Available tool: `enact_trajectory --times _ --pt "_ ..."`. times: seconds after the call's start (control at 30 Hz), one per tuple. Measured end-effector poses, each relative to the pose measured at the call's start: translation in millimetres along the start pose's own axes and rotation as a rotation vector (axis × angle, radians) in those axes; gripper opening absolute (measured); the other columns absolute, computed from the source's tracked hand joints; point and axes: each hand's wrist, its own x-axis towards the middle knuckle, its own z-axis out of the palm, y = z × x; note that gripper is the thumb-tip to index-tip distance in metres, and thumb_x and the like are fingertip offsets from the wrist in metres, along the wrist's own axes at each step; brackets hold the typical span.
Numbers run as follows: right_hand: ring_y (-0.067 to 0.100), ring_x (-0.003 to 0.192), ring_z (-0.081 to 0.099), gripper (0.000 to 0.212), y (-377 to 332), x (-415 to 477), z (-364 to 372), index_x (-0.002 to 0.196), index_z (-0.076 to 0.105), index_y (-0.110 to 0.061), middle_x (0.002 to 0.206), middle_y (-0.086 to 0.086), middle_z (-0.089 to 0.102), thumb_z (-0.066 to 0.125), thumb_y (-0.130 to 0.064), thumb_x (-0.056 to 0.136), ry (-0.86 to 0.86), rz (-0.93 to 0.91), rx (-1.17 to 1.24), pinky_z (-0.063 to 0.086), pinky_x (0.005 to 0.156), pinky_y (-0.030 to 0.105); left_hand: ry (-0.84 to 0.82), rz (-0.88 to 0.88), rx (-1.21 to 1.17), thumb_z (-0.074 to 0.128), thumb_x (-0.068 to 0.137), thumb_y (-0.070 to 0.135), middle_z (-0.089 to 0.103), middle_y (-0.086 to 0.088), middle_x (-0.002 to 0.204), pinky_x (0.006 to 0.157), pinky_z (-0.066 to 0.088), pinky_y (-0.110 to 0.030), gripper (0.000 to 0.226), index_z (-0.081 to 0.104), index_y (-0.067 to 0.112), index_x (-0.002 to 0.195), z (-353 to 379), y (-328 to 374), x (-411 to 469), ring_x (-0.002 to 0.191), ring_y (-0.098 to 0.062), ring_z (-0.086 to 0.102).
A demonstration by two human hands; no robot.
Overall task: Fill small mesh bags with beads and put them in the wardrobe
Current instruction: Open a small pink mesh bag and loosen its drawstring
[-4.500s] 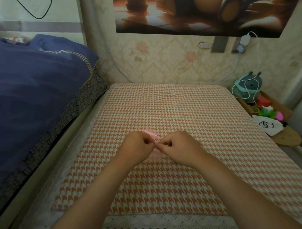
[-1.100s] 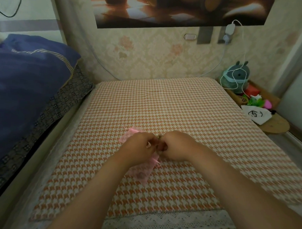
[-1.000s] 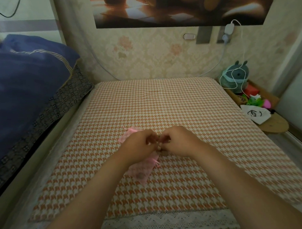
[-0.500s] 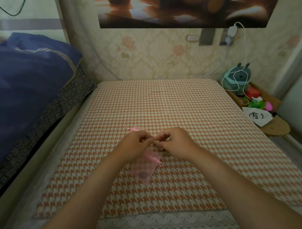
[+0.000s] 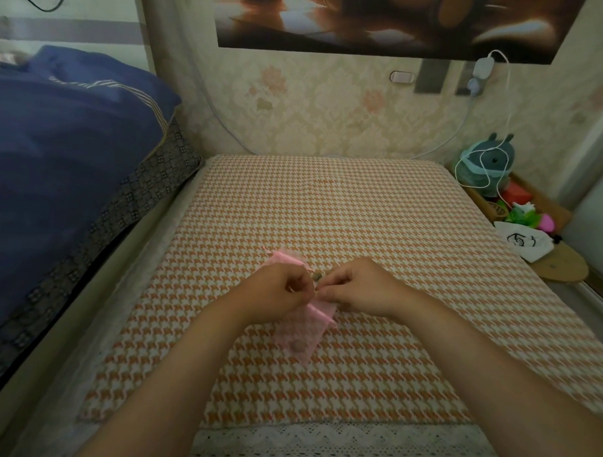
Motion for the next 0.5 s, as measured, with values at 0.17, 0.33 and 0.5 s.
enact_trajectory --times 0.17,0.33,0.5 --pt "0.014 0.062 0.052 0.018 -6.3 -4.8 2.3 0.082 0.083 -0.020 0.070 0.007 0.066 0.074 -0.032 0.091 -0.011 0.010 -0.034 0.044 0.064 0.034 0.045 -0.026 -0.027 0.068 0.089 0.016 0.066 0.010 0.067 0.060 0.045 -0.016 0.013 0.071 0.024 0.078 0.7 2.9 -0.5 0.061 0.000 0.057" --pt "-0.006 0.062 0.062 0.008 -7.0 -8.3 1.6 0.089 0.084 -0.027 0.070 -0.016 0.073 0.083 -0.031 0.082 -0.071 0.037 -0.034 0.045 0.065 0.016 0.080 -0.071 -0.035 0.070 0.086 0.021 0.071 0.006 0.067 0.062 0.052 -0.025 0.017 0.075 0.025 0.071 -0.9 5.1 -2.9 0.061 -0.002 0.063" --pt "-0.001 0.077 0.069 0.011 -6.1 -6.2 -5.1 0.081 0.082 -0.035 0.077 -0.019 0.076 0.083 -0.024 0.082 -0.004 0.019 -0.137 0.057 0.077 0.027 0.112 -0.149 -0.053 0.063 0.093 0.034 0.074 -0.012 0.072 0.070 0.057 -0.041 0.035 0.078 0.008 0.074 -1.9 7.4 -1.5 0.070 -0.028 0.069"
